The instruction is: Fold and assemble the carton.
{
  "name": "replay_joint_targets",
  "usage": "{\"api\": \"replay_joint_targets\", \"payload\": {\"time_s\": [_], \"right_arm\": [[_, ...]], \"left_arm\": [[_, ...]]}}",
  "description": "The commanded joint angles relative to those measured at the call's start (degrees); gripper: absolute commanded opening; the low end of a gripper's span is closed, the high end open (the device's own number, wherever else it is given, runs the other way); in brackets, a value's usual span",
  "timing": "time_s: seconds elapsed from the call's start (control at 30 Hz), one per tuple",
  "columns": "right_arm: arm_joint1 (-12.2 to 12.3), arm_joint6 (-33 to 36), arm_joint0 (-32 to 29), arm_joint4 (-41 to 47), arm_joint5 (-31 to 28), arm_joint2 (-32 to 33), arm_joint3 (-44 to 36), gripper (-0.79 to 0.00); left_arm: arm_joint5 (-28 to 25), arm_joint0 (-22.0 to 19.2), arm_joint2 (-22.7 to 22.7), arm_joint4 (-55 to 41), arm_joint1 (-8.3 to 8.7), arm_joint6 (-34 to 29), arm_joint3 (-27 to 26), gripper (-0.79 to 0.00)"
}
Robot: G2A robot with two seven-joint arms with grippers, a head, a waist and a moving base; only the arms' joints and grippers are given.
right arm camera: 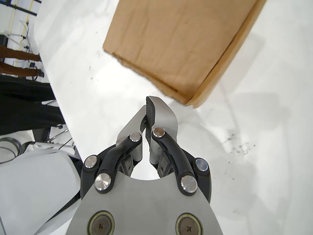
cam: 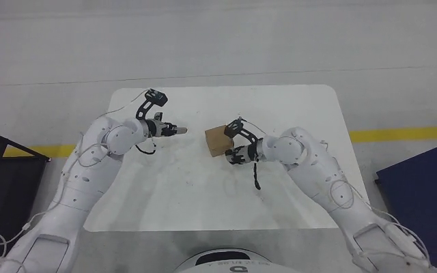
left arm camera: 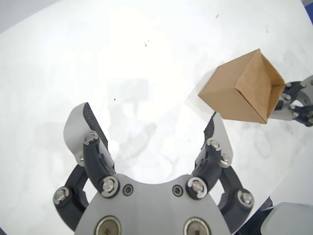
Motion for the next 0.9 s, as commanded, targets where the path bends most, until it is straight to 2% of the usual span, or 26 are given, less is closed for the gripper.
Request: {"api": "replay_joint_targets", "payload": {"time_s": [0.0, 0.1, 0.17, 0.3, 0.43, 0.5, 0.6, 0.7, 0.87], "right_arm": [[-0.59, -2.16, 0.93, 0.24, 1.50, -1.21, 0.43, -0.785], [-1.12, -2.30, 2.21, 1.75, 1.27, -2.20, 1.22, -0.785], [-1.14, -1.36, 2.28, 4.69, -1.16, -1.97, 1.46, -0.785], [0.00, -0.67, 1.82, 8.05, -6.07, 2.08, 2.11, -0.785], [1.48, -4.06, 0.45, 8.41, -5.07, 8.27, 1.84, -0.785], [1.97, -4.72, 0.13, 5.84, -3.46, 9.66, 1.39, -0.785], [2.00, -7.02, -0.51, 4.23, -1.15, 9.68, 0.80, -0.785], [1.57, -7.76, -0.25, -0.48, 0.92, 6.70, 0.58, -0.785], [0.68, -5.66, -0.65, 0.39, -1.88, 1.85, -2.78, -0.785]], "left_arm": [[0.50, 2.41, -1.73, 0.31, 0.53, -0.66, -2.95, 0.000], [0.79, 4.64, -3.24, 0.95, 1.03, -1.56, -5.91, 0.000], [0.78, 5.42, -3.79, 1.23, 1.22, -2.00, -7.08, 0.000], [0.30, 5.78, -4.26, 1.46, 1.36, -2.17, -8.09, 0.000], [-0.44, 5.44, -4.34, 1.75, 1.40, -2.10, -7.97, 0.000], [-0.86, 5.27, -4.24, 2.03, 1.40, -2.20, -7.77, 0.000], [-1.28, 5.08, -4.03, 2.01, 1.36, -1.99, -7.24, 0.000], [-1.69, 5.09, -3.98, 1.82, 1.34, -1.60, -6.87, 0.000], [-2.51, 5.39, -4.48, 1.65, 1.48, -1.53, -6.70, 0.000]]}}
